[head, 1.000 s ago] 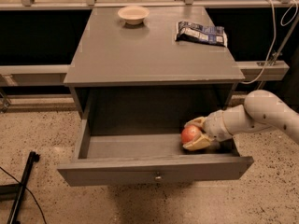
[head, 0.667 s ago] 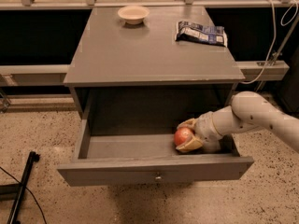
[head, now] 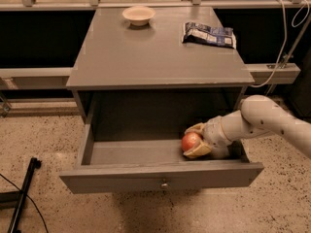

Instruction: Place apple into top drawer

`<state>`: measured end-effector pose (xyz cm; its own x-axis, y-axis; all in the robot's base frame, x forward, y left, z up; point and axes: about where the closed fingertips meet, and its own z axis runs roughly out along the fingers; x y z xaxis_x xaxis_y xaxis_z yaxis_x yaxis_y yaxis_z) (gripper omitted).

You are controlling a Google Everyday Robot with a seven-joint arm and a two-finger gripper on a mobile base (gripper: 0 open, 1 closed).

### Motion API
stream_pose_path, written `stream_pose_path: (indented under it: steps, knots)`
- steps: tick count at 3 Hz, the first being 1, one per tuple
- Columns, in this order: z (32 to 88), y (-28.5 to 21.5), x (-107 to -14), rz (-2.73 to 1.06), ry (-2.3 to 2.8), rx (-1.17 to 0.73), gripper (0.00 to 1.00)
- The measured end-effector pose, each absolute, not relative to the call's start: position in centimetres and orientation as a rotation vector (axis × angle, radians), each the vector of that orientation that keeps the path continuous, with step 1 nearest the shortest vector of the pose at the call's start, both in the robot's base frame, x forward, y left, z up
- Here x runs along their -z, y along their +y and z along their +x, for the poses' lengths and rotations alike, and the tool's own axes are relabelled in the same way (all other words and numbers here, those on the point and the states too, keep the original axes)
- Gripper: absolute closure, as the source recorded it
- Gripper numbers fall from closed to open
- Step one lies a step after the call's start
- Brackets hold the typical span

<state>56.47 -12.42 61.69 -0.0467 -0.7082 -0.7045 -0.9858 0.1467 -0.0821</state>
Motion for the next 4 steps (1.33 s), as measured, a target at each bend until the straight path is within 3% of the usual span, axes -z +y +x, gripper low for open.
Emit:
stream_pose_path:
  steps: [1,2,4]
  knots:
    - [56.5,-12.4,-61.7,-1.620,1.816,-0.582,0.15]
    - [56.5,-12.4,-61.7,-1.620,1.816,-0.582,0.00]
    - [55.6,-13.7,-68.2,-1.600,1.696,-0.581,0.00]
